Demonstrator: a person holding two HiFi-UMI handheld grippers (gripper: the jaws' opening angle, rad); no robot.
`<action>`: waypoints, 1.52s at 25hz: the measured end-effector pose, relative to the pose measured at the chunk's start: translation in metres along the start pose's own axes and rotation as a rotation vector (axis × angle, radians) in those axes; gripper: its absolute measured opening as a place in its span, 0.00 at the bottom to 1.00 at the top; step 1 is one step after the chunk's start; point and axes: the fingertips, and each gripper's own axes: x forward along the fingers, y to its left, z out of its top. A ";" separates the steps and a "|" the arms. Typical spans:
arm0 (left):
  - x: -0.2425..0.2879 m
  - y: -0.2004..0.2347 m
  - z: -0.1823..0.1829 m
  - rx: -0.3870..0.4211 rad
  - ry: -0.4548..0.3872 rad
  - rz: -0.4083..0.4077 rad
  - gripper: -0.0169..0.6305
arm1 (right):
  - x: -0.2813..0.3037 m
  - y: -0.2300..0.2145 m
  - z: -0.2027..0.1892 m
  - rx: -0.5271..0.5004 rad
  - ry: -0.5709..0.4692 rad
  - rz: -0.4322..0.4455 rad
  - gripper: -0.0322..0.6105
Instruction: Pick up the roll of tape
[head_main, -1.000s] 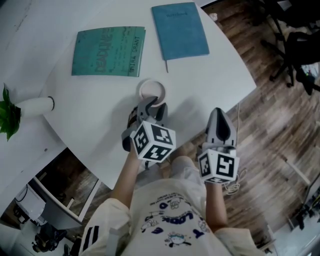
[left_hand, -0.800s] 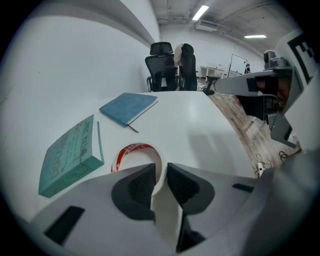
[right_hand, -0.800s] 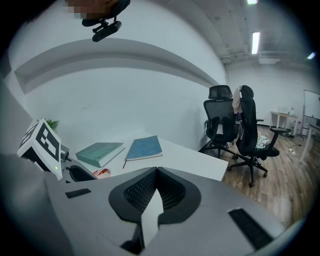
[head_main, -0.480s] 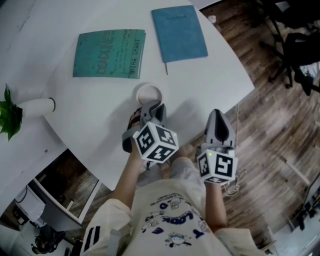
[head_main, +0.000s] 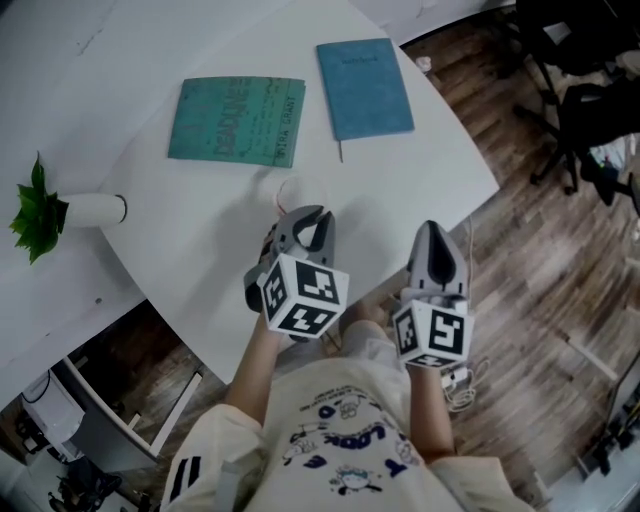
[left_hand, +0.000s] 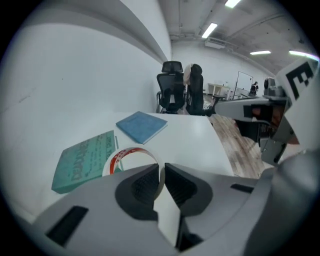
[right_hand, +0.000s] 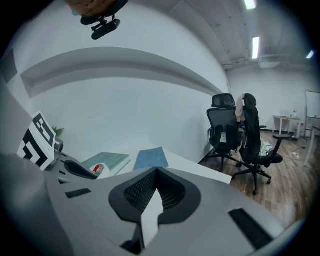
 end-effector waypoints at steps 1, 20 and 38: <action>-0.009 0.003 0.008 -0.013 -0.032 0.006 0.09 | -0.003 0.003 0.006 -0.001 -0.015 0.001 0.05; -0.190 0.051 0.121 -0.029 -0.532 0.160 0.09 | -0.068 0.051 0.138 -0.073 -0.328 -0.049 0.05; -0.247 0.041 0.127 -0.059 -0.660 0.165 0.09 | -0.121 0.069 0.171 -0.097 -0.444 -0.067 0.05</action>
